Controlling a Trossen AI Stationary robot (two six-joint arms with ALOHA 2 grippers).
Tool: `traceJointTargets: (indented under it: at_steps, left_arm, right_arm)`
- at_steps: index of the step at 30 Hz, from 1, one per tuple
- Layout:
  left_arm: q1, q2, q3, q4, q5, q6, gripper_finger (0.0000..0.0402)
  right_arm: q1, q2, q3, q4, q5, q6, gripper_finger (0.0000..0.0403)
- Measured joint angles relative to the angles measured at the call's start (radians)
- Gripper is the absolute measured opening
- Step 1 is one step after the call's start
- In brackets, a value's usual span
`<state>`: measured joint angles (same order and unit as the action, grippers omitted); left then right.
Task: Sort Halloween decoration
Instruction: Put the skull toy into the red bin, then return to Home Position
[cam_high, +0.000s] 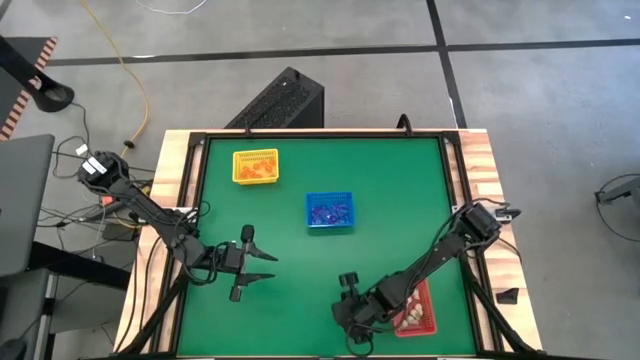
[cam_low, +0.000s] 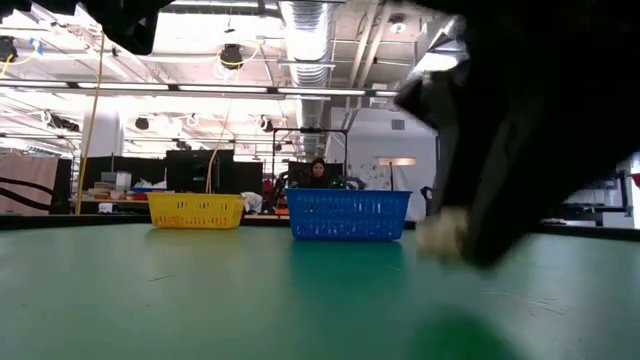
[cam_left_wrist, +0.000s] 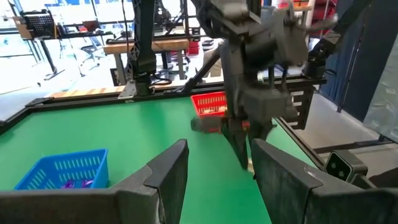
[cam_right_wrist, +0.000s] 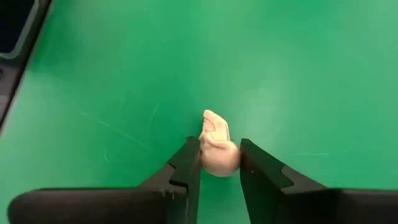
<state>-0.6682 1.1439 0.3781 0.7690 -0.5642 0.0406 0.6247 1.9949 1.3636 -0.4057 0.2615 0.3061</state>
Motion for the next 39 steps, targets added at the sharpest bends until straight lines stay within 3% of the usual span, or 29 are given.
traceJointTargets:
  at_steps: [7,15,20,26,35,39]
  left_arm:
    - [-0.025,-0.038,0.0,-0.004,0.029,0.001,0.0167]
    - [-0.163,-0.248,-0.003,-0.132,-0.086,0.096,0.0167]
    - [-0.192,-0.305,-0.019,-0.129,-0.131,0.176,0.0167]
    - [-0.185,-0.314,-0.019,-0.133,-0.265,0.198,0.0167]
    - [-0.148,-0.313,-0.019,-0.174,-0.272,0.082,0.0167]
    - [-0.136,-0.316,-0.019,-0.177,-0.274,0.043,0.0167]
  right_arm:
    - [0.044,-0.152,0.079,-0.271,0.0,0.125,0.0139]
    - [0.207,-0.315,0.062,-0.657,0.01,0.617,0.0127]
    - [0.294,-0.323,0.008,-0.74,0.031,0.819,0.0148]
    - [0.307,-0.327,-0.109,-0.738,-0.055,1.056,0.0153]
    - [0.253,-0.402,-0.159,-0.709,-0.081,0.98,0.0189]
    - [0.238,-0.472,-0.159,-0.711,-0.054,0.853,0.0214]
